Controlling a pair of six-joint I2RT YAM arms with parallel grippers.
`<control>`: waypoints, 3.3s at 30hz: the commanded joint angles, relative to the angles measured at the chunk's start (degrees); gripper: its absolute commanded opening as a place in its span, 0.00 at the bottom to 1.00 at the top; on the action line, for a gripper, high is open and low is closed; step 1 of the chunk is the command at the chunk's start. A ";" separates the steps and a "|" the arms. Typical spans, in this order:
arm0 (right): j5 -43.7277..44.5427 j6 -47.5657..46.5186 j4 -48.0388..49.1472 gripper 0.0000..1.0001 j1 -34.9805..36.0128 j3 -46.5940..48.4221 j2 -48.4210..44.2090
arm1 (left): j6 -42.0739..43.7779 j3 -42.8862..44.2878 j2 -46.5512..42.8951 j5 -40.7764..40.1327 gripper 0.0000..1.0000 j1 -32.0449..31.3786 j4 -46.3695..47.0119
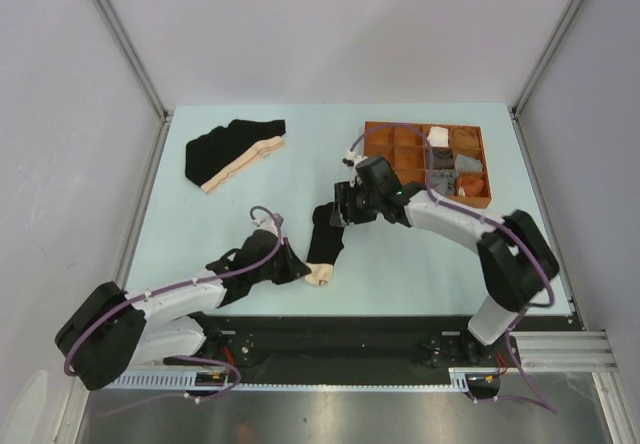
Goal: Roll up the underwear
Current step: Roll the underwear to the center of the board.
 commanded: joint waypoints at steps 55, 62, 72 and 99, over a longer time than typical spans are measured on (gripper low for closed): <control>39.78 -31.43 14.49 0.00 39.00 -9.05 3.75 | 6.34 4.59 4.45 36.35 0.27 29.06 -5.62; 24.11 -29.85 2.61 0.00 35.31 -7.47 -1.26 | 11.88 6.09 -2.41 22.46 0.83 29.24 -14.59; 4.61 -28.79 -4.95 0.00 28.45 -3.52 -1.36 | 11.88 -7.70 -16.20 14.28 0.75 28.54 -5.63; -24.33 -33.19 -8.92 0.00 13.51 2.20 7.87 | 19.27 -24.58 -9.98 25.52 0.52 10.08 44.27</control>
